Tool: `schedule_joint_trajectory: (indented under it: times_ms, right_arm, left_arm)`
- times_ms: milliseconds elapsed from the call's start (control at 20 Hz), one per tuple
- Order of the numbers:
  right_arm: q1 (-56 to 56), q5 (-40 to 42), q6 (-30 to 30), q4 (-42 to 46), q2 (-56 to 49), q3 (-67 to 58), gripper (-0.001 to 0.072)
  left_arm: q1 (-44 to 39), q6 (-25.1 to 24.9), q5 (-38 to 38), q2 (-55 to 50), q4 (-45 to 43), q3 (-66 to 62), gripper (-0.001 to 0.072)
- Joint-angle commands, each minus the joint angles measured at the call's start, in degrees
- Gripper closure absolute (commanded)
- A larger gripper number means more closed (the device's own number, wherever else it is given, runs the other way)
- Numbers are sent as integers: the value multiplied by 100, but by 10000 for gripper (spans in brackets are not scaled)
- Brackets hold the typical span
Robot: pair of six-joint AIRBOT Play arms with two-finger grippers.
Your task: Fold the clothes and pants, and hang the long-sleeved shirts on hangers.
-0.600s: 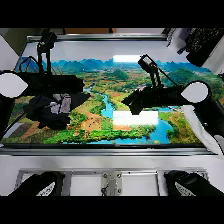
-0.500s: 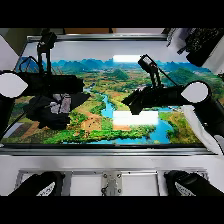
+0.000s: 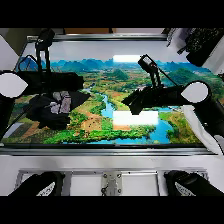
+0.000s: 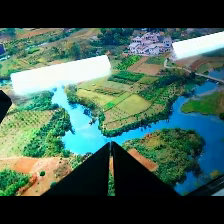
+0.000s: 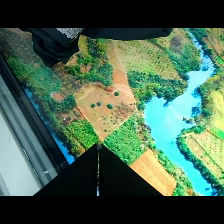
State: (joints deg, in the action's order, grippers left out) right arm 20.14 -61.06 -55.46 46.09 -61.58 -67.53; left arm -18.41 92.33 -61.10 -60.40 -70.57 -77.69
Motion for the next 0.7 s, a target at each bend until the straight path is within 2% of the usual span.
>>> schedule_joint_trajectory:
  times_ms: [0, 50, 250, 300, 500, 650]
  right_arm:
    - [4, -2, 0, -2, -2, 2, 693]
    - [4, 0, -2, 0, -4, 2, 692]
    - [4, -2, -2, -2, -4, 2, 692]
    - [4, 0, 0, -2, -4, 2, 692]
    - [4, -2, 0, 0, -4, 2, 692]
    - [4, 0, 0, -2, -4, 2, 692]
  left_arm:
    - [7, -284, 42, -2, -431, 2, 84]
    - [7, -280, -101, -28, -953, 2, 5]
    - [7, -72, -1405, -658, -2909, 63, 6]
    - [7, -74, -1497, -901, -3292, 210, 5]
    - [28, 90, -879, -1784, -4356, 1128, 6]
    - [275, 562, -407, -2194, -4347, 1528, 6]
